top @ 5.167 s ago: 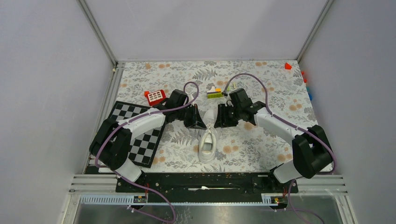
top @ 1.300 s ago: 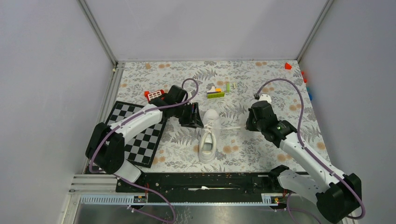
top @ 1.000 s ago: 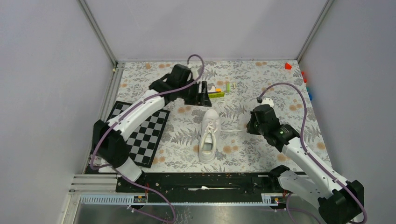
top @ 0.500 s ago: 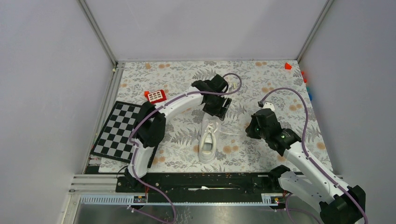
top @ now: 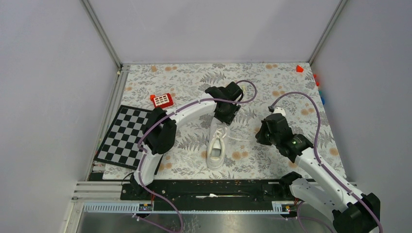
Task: Tie the shoes
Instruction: Cross the shoelace with the shoelace.
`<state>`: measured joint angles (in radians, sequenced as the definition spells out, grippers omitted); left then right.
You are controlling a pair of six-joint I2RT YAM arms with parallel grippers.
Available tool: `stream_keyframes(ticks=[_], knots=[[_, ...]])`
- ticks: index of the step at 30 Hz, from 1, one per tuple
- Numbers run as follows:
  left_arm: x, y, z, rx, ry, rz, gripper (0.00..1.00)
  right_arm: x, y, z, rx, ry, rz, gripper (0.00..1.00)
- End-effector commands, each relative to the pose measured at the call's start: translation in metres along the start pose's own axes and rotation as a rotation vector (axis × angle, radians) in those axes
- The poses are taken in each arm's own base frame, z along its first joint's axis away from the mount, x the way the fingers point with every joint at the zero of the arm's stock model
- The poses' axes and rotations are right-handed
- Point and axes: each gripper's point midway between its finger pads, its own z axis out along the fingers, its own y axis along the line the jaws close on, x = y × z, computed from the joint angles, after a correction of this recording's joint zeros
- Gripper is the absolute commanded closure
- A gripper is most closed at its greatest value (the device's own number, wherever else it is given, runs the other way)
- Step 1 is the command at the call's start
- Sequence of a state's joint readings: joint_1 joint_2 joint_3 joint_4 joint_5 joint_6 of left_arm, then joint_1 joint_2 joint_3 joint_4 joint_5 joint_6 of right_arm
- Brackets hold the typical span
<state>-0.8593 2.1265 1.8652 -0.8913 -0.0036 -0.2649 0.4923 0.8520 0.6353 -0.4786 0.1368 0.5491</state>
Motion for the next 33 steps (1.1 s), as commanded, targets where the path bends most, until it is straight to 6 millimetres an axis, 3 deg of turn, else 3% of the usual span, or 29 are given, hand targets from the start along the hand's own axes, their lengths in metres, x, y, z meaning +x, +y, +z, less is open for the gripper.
stream_keyframes(ticks=[1, 4, 8, 12, 18, 29, 33], knots=[[-0.012, 0.002, 0.002, -0.022, -0.035, 0.000, 0.59, -0.003, 0.000, -0.002, -0.009, -0.020, 0.002, 1.00], [-0.010, 0.001, 0.003, -0.023, -0.028, 0.006, 0.64, -0.004, -0.001, -0.002, -0.006, -0.026, -0.003, 1.00], [-0.010, 0.002, 0.003, -0.032, -0.030, 0.010, 0.82, -0.004, 0.000, -0.001, -0.005, -0.024, -0.004, 1.00], [-0.010, 0.002, 0.001, -0.027, -0.030, 0.017, 0.92, -0.005, -0.001, -0.001, -0.002, -0.027, -0.005, 1.00], [-0.006, 0.005, -0.008, -0.044, -0.028, 0.038, 0.76, -0.004, -0.002, 0.000, 0.005, -0.024, -0.008, 1.00], [0.005, 0.003, -0.006, -0.050, 0.006, 0.086, 0.77, -0.004, -0.002, 0.001, 0.005, -0.020, -0.014, 1.00], [0.010, 0.007, -0.010, -0.074, 0.020, 0.111, 0.72, -0.005, -0.001, 0.001, 0.006, -0.020, -0.015, 1.00]])
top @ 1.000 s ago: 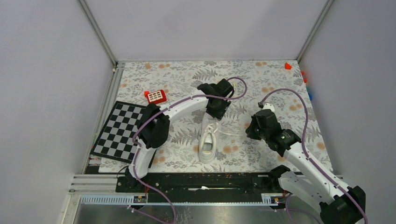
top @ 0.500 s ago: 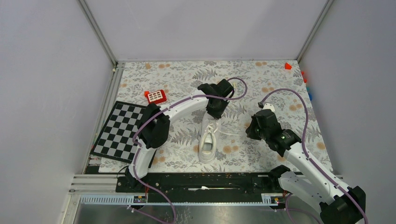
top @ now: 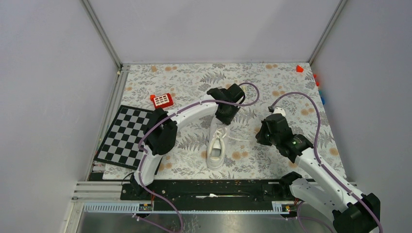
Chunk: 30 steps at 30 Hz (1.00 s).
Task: Tie the shoes
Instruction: Cross the shoelace with the shoelace.
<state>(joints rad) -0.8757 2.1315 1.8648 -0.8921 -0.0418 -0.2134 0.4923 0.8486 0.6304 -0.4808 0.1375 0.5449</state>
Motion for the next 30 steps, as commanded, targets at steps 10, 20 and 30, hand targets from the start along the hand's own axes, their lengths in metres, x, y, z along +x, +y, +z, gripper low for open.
stream_keyframes(ticks=[10, 20, 30], knots=[[0.015, 0.013, -0.018, -0.088, 0.018, 0.053, 0.80, -0.006, 0.003, 0.002, -0.007, -0.012, -0.012, 1.00], [0.002, 0.018, -0.040, -0.119, -0.049, 0.039, 1.00, -0.009, 0.004, -0.002, -0.010, -0.027, -0.007, 1.00], [-0.022, 0.048, -0.104, -0.146, -0.226, -0.099, 1.00, -0.019, 0.004, -0.011, -0.010, -0.064, -0.007, 1.00]])
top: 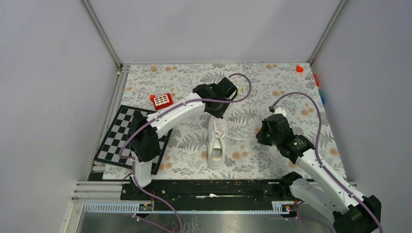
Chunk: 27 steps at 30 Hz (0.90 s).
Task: Tie the shoes
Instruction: Cross the shoelace with the shoelace.
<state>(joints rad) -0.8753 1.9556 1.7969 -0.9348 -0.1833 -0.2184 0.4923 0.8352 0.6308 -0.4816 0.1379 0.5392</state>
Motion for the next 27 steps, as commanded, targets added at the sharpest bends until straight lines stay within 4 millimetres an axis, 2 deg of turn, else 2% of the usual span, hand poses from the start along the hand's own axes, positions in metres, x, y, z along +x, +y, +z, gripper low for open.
stream_keyframes(ticks=[1, 5, 10, 12, 16, 21, 24, 27], knots=[[-0.024, 0.032, -0.044, -0.029, -0.136, -0.111, 1.00, -0.018, 0.003, -0.009, 0.000, -0.053, -0.005, 1.00], [-0.022, 0.059, -0.065, -0.046, -0.182, -0.204, 1.00, -0.023, 0.005, -0.012, -0.008, -0.066, -0.019, 1.00], [-0.019, 0.082, -0.102, 0.050, -0.269, -0.372, 1.00, -0.047, 0.010, -0.022, -0.009, -0.134, -0.053, 1.00], [-0.011, 0.086, -0.109, 0.082, -0.293, -0.415, 1.00, -0.058, 0.011, -0.026, 0.001, -0.154, -0.057, 1.00], [0.011, 0.090, -0.110, 0.085, -0.277, -0.455, 1.00, -0.079, 0.013, -0.031, 0.020, -0.194, -0.047, 1.00], [0.028, 0.088, -0.116, 0.099, -0.299, -0.493, 1.00, -0.101, 0.007, -0.038, 0.054, -0.248, -0.010, 1.00], [0.038, 0.090, -0.118, 0.089, -0.301, -0.508, 1.00, -0.105, 0.003, -0.040, 0.067, -0.261, -0.001, 1.00], [0.054, 0.096, -0.111, 0.048, -0.281, -0.523, 1.00, -0.100, -0.003, -0.038, 0.088, -0.249, -0.002, 1.00]])
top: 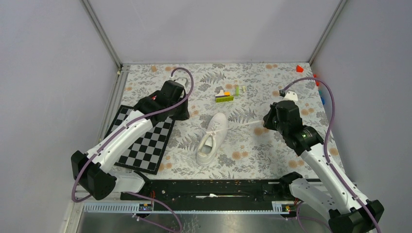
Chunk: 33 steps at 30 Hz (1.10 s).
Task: Tie the shoes
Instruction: Cross the shoelace with the shoelace, then tie the shoelace on the shoe.
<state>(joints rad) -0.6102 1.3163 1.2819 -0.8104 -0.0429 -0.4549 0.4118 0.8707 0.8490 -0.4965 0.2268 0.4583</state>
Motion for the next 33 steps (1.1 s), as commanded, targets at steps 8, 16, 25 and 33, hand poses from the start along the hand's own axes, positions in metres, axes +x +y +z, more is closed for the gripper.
stream_keyframes(ticks=[8, 16, 25, 33], knots=[[0.045, 0.047, 0.013, -0.145, 0.000, -0.078, 1.00, 0.025, -0.036, 0.000, 0.120, 0.021, -0.017, 1.00], [0.086, 0.051, 0.031, -0.119, 0.097, -0.105, 1.00, 0.062, -0.052, 0.010, 0.161, 0.102, -0.011, 1.00], [0.001, 0.008, -0.018, 0.016, -0.103, -0.070, 1.00, 0.032, -0.040, 0.000, 0.134, 0.039, -0.003, 1.00], [-0.027, -0.030, -0.049, 0.061, -0.180, 0.023, 1.00, -0.001, -0.019, -0.027, 0.045, -0.022, 0.022, 1.00]])
